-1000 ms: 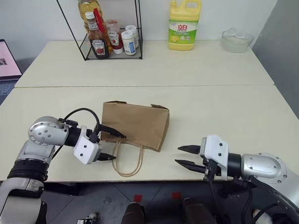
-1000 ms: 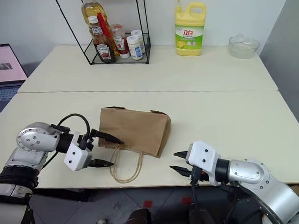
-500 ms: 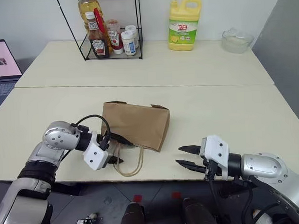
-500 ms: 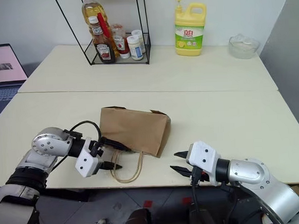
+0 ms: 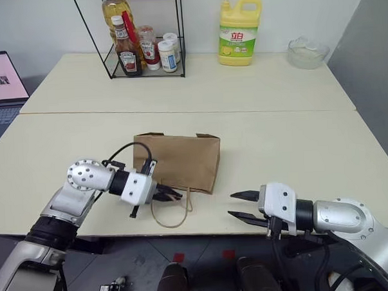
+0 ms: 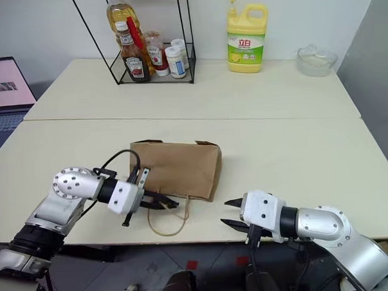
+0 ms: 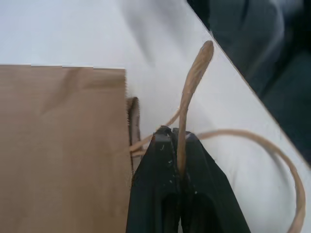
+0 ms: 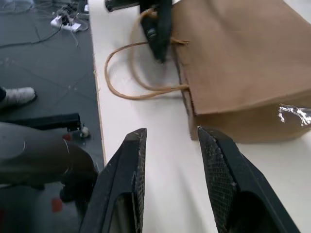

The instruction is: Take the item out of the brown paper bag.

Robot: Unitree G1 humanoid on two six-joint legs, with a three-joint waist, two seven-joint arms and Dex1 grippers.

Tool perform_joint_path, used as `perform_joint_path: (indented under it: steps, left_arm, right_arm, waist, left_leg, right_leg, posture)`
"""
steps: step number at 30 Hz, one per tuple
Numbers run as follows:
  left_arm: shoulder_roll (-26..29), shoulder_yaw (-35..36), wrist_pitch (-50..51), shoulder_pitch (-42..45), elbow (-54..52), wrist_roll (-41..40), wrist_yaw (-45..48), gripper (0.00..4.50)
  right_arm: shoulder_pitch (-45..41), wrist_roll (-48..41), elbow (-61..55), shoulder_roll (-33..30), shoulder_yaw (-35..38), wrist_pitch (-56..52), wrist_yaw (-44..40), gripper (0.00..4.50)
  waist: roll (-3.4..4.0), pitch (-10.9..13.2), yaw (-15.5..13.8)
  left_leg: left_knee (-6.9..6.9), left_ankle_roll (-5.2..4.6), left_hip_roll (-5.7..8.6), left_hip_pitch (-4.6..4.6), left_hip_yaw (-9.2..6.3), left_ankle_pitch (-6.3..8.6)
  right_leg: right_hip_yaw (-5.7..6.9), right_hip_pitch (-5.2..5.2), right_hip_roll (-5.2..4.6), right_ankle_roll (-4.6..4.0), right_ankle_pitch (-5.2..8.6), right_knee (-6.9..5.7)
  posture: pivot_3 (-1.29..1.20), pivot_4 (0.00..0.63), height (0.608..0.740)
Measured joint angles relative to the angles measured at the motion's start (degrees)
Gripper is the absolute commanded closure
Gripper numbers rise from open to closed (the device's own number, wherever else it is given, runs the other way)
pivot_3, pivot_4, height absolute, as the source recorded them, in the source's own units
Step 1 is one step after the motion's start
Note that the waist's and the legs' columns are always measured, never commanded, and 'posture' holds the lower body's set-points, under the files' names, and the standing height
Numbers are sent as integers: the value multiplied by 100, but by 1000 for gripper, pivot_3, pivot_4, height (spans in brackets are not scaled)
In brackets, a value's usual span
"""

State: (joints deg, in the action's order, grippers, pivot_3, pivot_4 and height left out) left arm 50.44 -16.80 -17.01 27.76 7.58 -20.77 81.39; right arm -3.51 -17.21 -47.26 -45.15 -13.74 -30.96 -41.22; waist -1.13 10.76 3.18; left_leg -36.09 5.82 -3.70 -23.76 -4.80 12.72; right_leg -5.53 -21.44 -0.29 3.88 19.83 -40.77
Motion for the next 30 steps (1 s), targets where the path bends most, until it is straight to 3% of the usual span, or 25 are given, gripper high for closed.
perform_joint_path:
  steps: [6,9,13,17,23,30]
  left_arm:
    - [111,152,2164,103,-701,-538,-59,4456]
    - [91,198,2439,111,-718,-550,-35,4500]
    - [-23,333,2522,112,-639,-507,39,4500]
    - [-50,377,2492,109,-452,-421,171,4500]
    - [-166,416,2512,115,-350,-386,205,4500]
    - [-314,593,3068,290,-460,-434,158,4500]
  right_arm:
    - [-422,720,494,1,-405,885,-296,2783]
    - [-458,985,690,49,-541,1241,-385,2227]
    - [-520,1590,1002,50,-822,2138,-514,834]
    - [-521,2363,1527,-27,-1050,3477,-517,834]
    - [-917,3336,2642,399,-1444,5228,-255,834]
    - [-1437,4122,3713,1067,-1723,6042,38,834]
  waist:
    - [0,0,5]
    - [0,0,0]
    - [0,0,-5]
    - [0,0,-8]
    - [0,0,-4]
    - [0,0,-4]
  left_leg:
    - [0,0,-1,2,-1,0]
    - [1,0,-1,1,-1,0]
    - [1,0,-1,2,0,0]
    - [0,0,0,2,1,0]
    - [1,1,-1,3,1,0]
    - [0,2,0,4,1,-1]
  right_leg:
    - [0,-1,3,0,0,0]
    - [0,-2,3,-1,0,2]
    - [0,-2,3,-1,0,2]
    - [0,-2,3,-1,0,3]
    - [-1,-2,3,-2,0,2]
    - [0,-1,2,-2,0,0]
  posture:
    - [0,150,740]
    - [0,150,740]
    - [0,150,740]
    - [0,150,740]
    - [0,150,740]
    - [0,150,740]
